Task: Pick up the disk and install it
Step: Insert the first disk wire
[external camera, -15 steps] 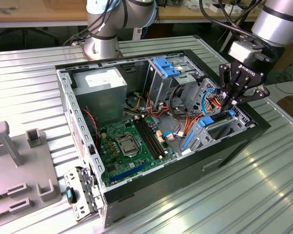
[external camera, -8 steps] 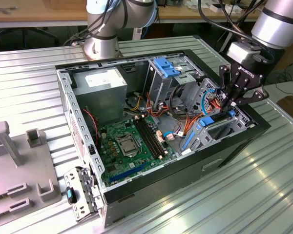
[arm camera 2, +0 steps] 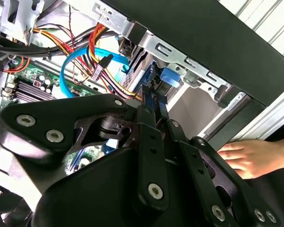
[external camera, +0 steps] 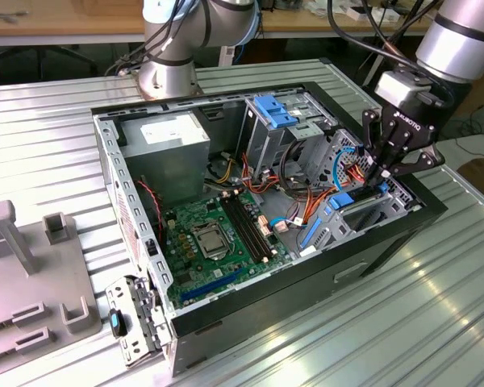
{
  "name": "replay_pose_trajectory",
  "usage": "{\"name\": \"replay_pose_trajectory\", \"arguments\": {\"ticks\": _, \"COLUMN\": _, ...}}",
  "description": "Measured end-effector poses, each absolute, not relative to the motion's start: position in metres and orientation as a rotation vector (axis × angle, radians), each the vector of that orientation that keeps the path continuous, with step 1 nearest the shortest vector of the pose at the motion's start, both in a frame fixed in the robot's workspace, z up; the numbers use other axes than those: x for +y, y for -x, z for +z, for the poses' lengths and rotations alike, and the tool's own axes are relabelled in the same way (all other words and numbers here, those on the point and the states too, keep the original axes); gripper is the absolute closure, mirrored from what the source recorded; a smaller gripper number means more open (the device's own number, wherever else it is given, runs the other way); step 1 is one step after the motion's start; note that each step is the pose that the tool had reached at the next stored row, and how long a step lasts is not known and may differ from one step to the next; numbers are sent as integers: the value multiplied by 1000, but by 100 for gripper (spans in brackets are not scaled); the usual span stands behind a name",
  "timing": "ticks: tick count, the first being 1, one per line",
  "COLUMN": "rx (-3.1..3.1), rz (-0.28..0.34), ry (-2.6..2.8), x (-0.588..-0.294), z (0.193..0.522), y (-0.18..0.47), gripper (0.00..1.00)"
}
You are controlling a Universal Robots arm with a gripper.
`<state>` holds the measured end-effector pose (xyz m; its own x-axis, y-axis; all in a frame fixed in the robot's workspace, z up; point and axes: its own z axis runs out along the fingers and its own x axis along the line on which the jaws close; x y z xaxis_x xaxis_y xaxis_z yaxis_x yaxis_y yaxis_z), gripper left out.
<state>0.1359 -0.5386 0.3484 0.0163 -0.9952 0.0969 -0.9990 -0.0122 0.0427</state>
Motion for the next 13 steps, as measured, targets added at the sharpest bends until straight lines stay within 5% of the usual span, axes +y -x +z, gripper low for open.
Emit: {"name": "replay_pose_trajectory", "arguments": {"ticks": 13, "rx": -2140, "rz": 57, "ry": -2165, "x": -539, "z": 344, "y": -137, "gripper": 83}}
